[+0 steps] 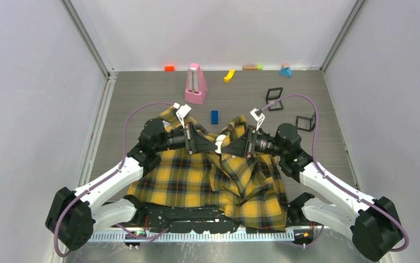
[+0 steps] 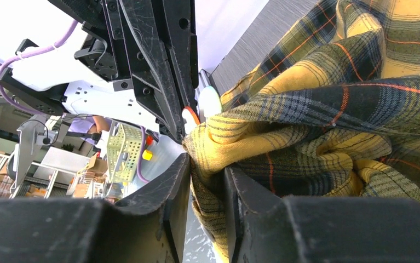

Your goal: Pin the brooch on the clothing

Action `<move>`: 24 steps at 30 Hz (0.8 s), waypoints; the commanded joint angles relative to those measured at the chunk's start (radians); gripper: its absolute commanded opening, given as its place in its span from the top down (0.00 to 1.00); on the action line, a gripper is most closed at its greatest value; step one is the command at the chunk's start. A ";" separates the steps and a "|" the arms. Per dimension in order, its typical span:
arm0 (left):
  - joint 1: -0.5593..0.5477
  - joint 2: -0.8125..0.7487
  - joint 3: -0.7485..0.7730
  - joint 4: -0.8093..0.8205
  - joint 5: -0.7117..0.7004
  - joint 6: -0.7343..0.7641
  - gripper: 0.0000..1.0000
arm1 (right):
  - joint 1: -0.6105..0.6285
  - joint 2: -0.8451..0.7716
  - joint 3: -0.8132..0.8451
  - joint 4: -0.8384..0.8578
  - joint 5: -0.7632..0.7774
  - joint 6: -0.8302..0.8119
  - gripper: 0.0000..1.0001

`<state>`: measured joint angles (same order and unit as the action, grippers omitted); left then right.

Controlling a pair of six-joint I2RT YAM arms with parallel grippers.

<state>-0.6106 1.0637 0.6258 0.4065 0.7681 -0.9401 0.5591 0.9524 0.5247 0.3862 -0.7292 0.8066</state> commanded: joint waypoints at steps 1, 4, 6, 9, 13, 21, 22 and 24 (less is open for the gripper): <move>-0.006 0.005 0.021 0.110 0.083 -0.029 1.00 | 0.002 0.032 0.003 0.079 0.007 0.010 0.70; -0.007 0.010 0.023 0.120 0.092 -0.030 1.00 | 0.002 0.044 0.008 0.084 0.006 0.014 0.74; -0.007 0.011 0.023 0.124 0.096 -0.031 1.00 | 0.002 0.052 0.010 0.085 0.009 0.014 0.77; -0.007 0.015 0.023 0.124 0.103 -0.032 1.00 | 0.002 0.068 0.015 0.089 0.002 0.018 0.80; -0.006 0.023 0.024 0.119 0.093 -0.034 1.00 | 0.002 0.082 0.018 0.108 -0.020 0.026 0.80; -0.007 0.044 0.039 0.110 0.110 -0.026 1.00 | 0.002 0.104 0.030 0.085 -0.024 0.018 0.80; -0.008 0.048 0.041 0.110 0.115 -0.026 1.00 | 0.002 0.111 0.031 0.084 -0.026 0.020 0.80; -0.008 0.052 0.042 0.113 0.120 -0.026 1.00 | 0.002 0.122 0.034 0.081 -0.029 0.020 0.80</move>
<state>-0.5884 1.1118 0.6258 0.4110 0.7910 -0.9356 0.5472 1.0374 0.5255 0.4454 -0.7856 0.8455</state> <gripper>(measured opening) 0.022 0.207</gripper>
